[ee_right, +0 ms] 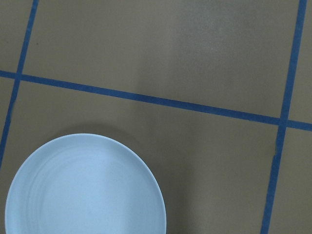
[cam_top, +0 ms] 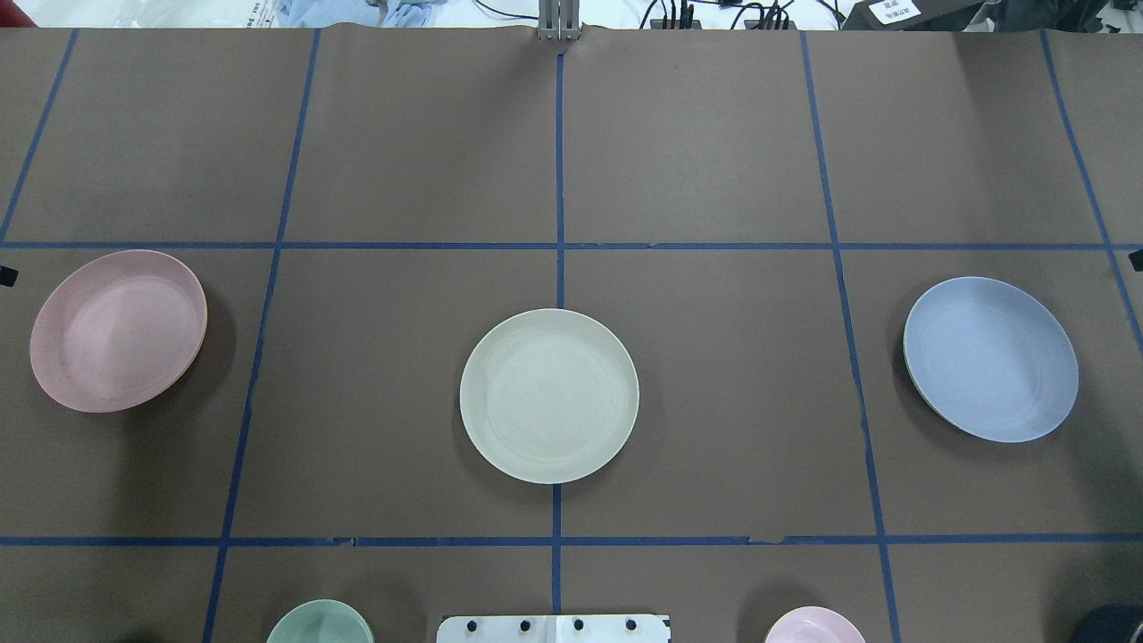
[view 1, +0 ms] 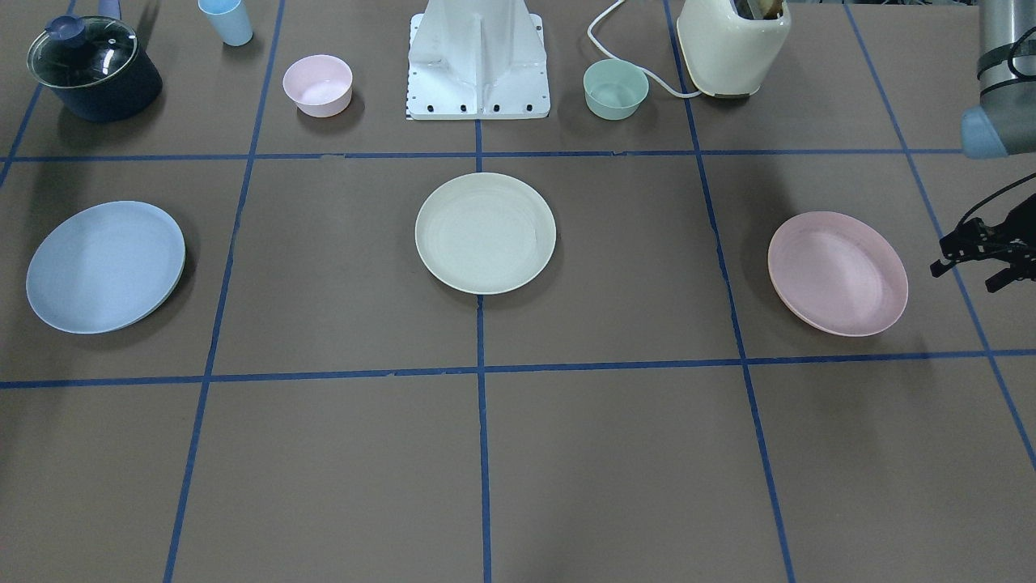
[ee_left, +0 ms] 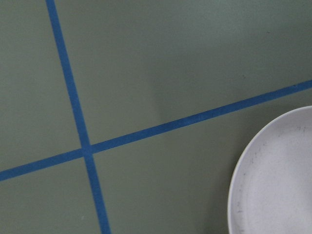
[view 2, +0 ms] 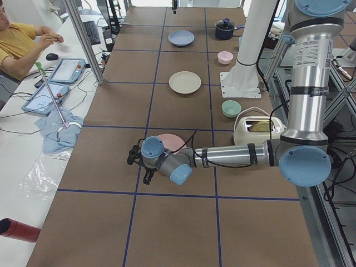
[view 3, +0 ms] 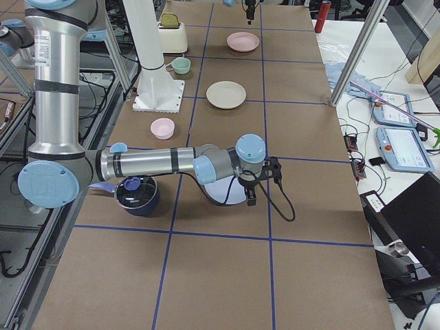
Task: Stack three plates with pink and blue
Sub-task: 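Lower the left gripper to the pink plate rim and grasp it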
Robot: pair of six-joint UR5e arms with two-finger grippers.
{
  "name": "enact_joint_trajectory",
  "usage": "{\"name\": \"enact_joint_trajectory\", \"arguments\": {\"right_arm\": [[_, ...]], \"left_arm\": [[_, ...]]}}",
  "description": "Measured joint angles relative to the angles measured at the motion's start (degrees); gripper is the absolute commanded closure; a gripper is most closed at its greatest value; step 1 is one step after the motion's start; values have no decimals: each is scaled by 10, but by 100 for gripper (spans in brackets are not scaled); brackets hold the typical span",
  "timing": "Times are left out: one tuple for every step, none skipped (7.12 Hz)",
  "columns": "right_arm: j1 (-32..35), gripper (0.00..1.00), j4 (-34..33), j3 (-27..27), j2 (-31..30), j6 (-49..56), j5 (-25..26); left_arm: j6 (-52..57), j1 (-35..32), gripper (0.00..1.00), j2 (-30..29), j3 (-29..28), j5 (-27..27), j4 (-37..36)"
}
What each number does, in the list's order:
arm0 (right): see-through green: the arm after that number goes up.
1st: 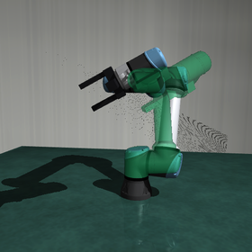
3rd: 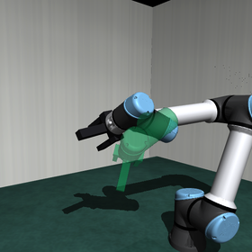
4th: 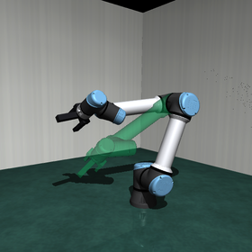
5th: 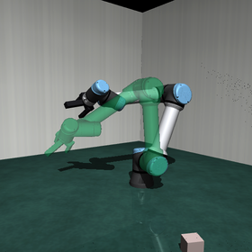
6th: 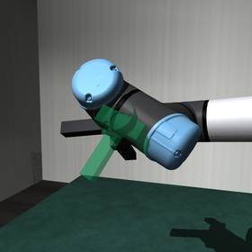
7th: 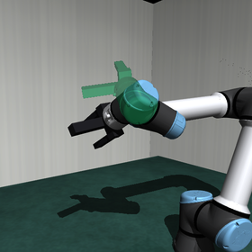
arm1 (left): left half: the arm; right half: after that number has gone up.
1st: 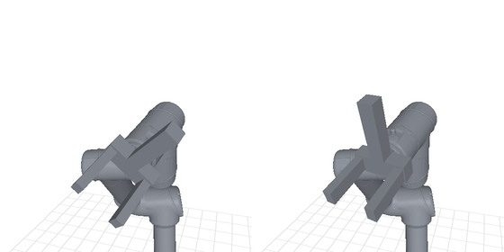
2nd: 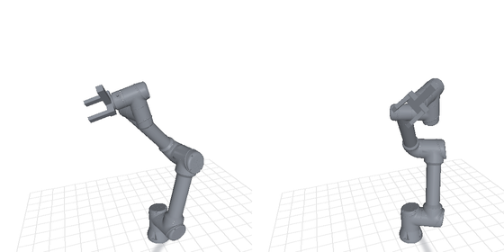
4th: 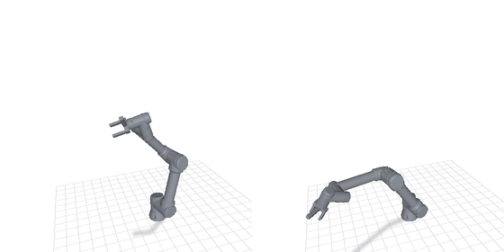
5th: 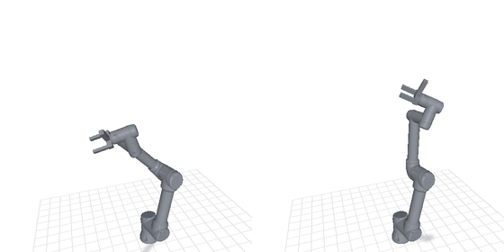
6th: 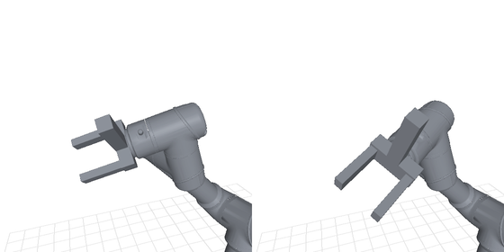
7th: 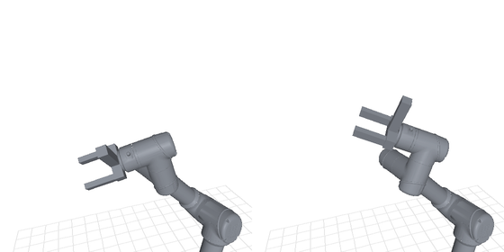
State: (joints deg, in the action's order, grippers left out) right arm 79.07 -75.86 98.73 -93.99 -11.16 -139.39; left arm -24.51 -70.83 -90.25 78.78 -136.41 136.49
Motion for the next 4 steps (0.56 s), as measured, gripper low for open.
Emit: {"name": "enact_joint_trajectory", "arguments": {"right_arm": [[-2, 0, 1, -5, 0, -1, -1], [-3, 0, 2, -7, 0, -1, -1], [-3, 0, 2, -7, 0, -1, -2], [-3, 0, 2, -7, 0, -1, -2]], "left_arm": [[-27, 22, 4, -4, -4, 0, 9], [-53, 43, 7, -11, -10, 0, 13], [-70, 62, 10, -14, -15, 1, 14], [-78, 74, 24, -15, -19, 1, 14]]}}
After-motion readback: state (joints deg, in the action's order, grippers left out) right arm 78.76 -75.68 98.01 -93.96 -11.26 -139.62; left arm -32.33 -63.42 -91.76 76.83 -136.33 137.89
